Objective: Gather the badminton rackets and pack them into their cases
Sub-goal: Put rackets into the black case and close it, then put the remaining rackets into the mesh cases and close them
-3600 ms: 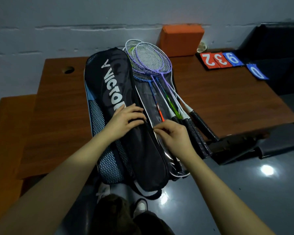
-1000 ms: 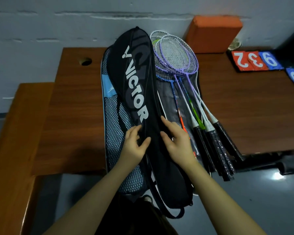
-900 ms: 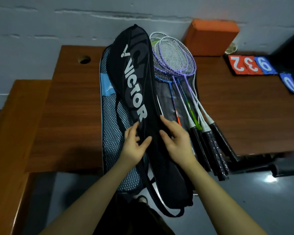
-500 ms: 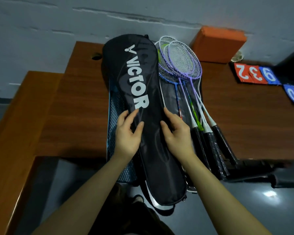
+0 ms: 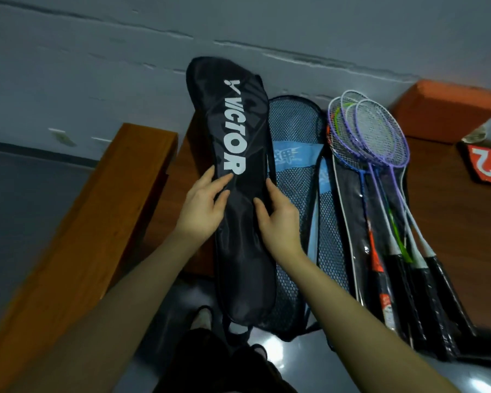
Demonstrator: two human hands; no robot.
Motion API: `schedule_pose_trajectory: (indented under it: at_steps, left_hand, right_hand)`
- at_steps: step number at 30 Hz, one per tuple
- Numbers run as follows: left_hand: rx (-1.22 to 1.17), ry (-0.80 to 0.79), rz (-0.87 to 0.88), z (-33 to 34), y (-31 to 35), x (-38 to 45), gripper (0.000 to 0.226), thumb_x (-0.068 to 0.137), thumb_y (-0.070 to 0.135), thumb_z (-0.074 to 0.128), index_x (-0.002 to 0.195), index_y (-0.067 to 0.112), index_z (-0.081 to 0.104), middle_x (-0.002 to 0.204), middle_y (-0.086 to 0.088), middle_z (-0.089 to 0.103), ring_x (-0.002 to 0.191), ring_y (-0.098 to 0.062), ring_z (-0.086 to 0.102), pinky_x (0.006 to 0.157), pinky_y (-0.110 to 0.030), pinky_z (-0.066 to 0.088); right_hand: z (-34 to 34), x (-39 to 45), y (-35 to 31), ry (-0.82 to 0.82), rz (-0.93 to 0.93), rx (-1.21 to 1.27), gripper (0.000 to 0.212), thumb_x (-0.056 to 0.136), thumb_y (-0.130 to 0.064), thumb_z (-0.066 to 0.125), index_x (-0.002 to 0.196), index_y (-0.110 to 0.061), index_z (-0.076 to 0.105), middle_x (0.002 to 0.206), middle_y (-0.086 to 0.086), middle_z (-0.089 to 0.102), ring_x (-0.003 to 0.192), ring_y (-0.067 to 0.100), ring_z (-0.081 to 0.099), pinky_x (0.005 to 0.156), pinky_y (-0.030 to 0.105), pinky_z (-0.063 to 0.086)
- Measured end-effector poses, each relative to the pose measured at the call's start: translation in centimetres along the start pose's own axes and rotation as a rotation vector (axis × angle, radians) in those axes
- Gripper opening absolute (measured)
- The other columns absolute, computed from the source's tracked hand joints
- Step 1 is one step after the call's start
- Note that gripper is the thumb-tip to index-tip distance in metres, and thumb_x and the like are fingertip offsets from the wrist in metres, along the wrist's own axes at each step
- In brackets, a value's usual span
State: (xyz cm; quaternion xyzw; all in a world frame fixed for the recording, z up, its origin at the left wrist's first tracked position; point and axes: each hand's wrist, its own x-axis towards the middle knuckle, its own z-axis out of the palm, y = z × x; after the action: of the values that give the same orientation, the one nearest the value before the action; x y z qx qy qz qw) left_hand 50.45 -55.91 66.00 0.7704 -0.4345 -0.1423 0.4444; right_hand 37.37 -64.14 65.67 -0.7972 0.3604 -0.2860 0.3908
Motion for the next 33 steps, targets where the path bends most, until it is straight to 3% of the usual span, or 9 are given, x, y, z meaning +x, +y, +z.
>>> schedule_pose_trajectory:
  at_steps: [8, 12, 15, 18, 20, 22, 25, 30, 33]
  left_hand:
    - [0.15, -0.18, -0.129, -2.4, -7.2, 0.4, 0.052, 0.093, 0.015, 0.05, 0.141, 0.006, 0.032, 0.147, -0.015, 0.034, 0.136, -0.025, 0.032, 0.114, -0.036, 0.025]
    - [0.159, -0.182, -0.122, -2.8, -8.4, -0.2, 0.056, 0.091, 0.015, 0.055, 0.14, 0.004, 0.031, 0.146, -0.016, 0.033, 0.136, -0.025, 0.031, 0.11, -0.022, 0.019]
    - [0.159, -0.169, -0.138, -2.8, -9.4, -0.7, 0.058, 0.091, 0.017, 0.055, 0.141, 0.005, 0.03, 0.148, -0.013, 0.031, 0.136, -0.021, 0.029, 0.107, -0.017, 0.016]
    - [0.155, -0.182, -0.174, -2.6, -9.9, -1.3, 0.058, 0.092, 0.02, 0.053, 0.143, 0.01, 0.026, 0.151, -0.007, 0.026, 0.138, -0.016, 0.025, 0.106, -0.015, 0.014]
    - [0.199, -0.206, -0.178, -2.5, -10.5, -1.4, 0.058, 0.092, 0.02, 0.054, 0.143, 0.009, 0.028, 0.151, -0.009, 0.025, 0.137, -0.02, 0.027, 0.107, -0.019, 0.017]
    - [0.364, -0.237, -0.12, -2.3, -11.5, -1.4, 0.055, 0.089, 0.019, 0.059, 0.137, 0.004, 0.038, 0.147, -0.018, 0.032, 0.128, -0.031, 0.04, 0.106, -0.032, 0.03]
    - [0.559, -0.309, -0.057, -2.4, -12.9, -1.1, 0.05, 0.081, 0.025, 0.068, 0.123, 0.001, 0.055, 0.131, -0.025, 0.05, 0.108, -0.04, 0.056, 0.091, -0.047, 0.045]
    - [0.62, -0.303, 0.046, -2.4, -12.8, -0.7, 0.047, 0.079, 0.023, 0.069, 0.118, -0.001, 0.057, 0.127, -0.026, 0.054, 0.116, -0.039, 0.053, 0.095, -0.048, 0.043]
    - [0.55, -0.273, 0.109, -1.3, -11.5, -0.8, 0.044, 0.086, 0.027, 0.052, 0.121, 0.001, 0.055, 0.126, -0.022, 0.055, 0.118, -0.037, 0.051, 0.097, -0.045, 0.041]
  right_hand:
    - [7.1, 1.1, -0.3, -0.072, 0.164, -0.07, 0.046, 0.088, -0.017, 0.058, 0.13, -0.012, 0.038, 0.122, 0.005, 0.06, 0.103, 0.02, 0.061, 0.088, 0.041, 0.051]
    - [8.6, 1.4, 0.6, -0.022, 0.188, 0.004, 0.049, 0.088, -0.013, 0.059, 0.133, -0.012, 0.04, 0.123, 0.002, 0.059, 0.104, 0.015, 0.059, 0.091, 0.028, 0.048]
    - [9.5, 0.8, 1.0, -0.021, 0.143, -0.066, 0.043, 0.091, -0.012, 0.056, 0.132, -0.007, 0.046, 0.122, 0.008, 0.059, 0.102, 0.021, 0.059, 0.093, 0.03, 0.047]
    - [10.0, -0.2, 1.2, 0.015, 0.112, -0.102, 0.041, 0.092, -0.01, 0.054, 0.132, -0.006, 0.047, 0.117, 0.009, 0.059, 0.097, 0.015, 0.057, 0.087, 0.014, 0.04]
    - [10.5, -0.5, 1.6, -0.003, 0.114, -0.158, 0.042, 0.092, -0.012, 0.053, 0.133, -0.007, 0.045, 0.117, 0.009, 0.058, 0.098, 0.017, 0.057, 0.087, 0.019, 0.042]
    - [11.2, -0.6, 2.6, -0.08, 0.157, -0.304, 0.044, 0.093, -0.015, 0.051, 0.136, -0.01, 0.042, 0.12, 0.011, 0.056, 0.103, 0.025, 0.056, 0.092, 0.033, 0.042]
    - [11.8, -0.6, 3.7, -0.162, 0.213, -0.521, 0.044, 0.092, -0.022, 0.05, 0.135, -0.015, 0.043, 0.126, 0.013, 0.05, 0.112, 0.031, 0.047, 0.096, 0.041, 0.032]
    - [10.8, 0.5, 4.3, -0.209, 0.153, -0.584, 0.04, 0.09, -0.027, 0.052, 0.128, -0.016, 0.05, 0.133, 0.01, 0.045, 0.118, 0.029, 0.04, 0.099, 0.041, 0.027]
    - [9.4, 0.3, 4.0, -0.151, 0.118, -0.465, 0.036, 0.09, -0.022, 0.053, 0.125, -0.014, 0.054, 0.124, 0.009, 0.051, 0.111, 0.027, 0.046, 0.094, 0.038, 0.031]
